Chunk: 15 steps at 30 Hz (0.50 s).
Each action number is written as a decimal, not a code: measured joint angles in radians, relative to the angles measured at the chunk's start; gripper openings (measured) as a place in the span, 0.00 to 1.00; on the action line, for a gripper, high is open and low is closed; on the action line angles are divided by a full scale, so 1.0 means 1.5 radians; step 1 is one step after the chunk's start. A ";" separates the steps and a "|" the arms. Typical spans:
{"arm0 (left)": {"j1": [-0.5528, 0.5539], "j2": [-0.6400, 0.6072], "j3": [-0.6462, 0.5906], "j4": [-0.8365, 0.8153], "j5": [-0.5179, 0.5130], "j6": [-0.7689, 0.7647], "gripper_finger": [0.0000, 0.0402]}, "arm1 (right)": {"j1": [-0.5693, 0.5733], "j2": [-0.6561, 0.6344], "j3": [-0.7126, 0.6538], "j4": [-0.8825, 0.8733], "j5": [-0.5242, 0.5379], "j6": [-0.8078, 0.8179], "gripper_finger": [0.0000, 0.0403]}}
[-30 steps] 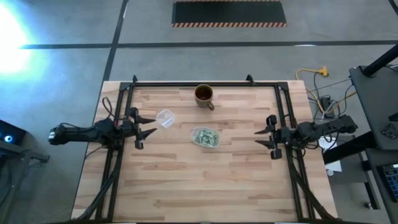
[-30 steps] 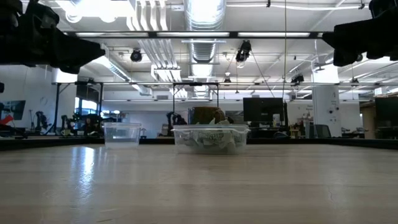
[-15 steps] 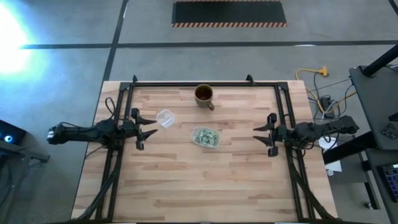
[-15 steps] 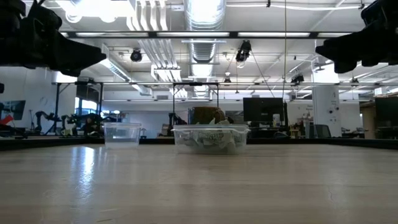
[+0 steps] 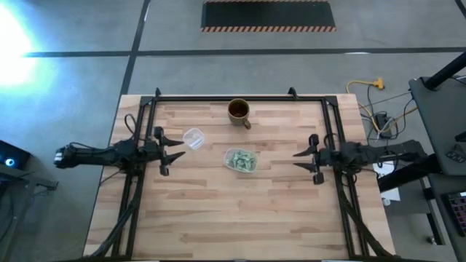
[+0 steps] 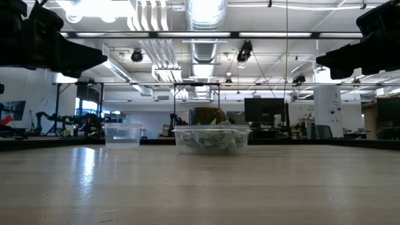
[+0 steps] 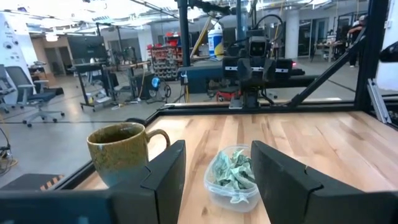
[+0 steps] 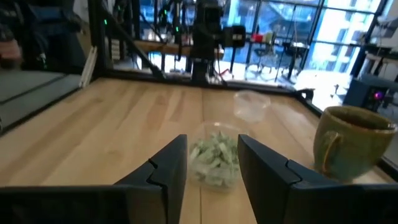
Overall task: Pick and place Stevia / Truvia into bins
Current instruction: Return to Home Position
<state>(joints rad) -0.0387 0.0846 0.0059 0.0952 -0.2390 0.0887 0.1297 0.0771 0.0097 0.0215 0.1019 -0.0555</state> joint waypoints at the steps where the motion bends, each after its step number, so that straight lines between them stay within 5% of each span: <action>1: 0.000 0.003 0.000 0.000 0.000 0.000 0.41 | 0.000 0.010 0.000 0.000 0.003 0.000 0.33; 15: 0.000 0.049 -0.001 0.000 0.000 0.000 0.41 | 0.001 0.102 0.000 0.002 0.007 0.036 0.34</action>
<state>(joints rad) -0.0387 0.1587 0.0051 0.0956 -0.2390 0.0888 0.1307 0.2300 0.0097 0.0250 0.1120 -0.0007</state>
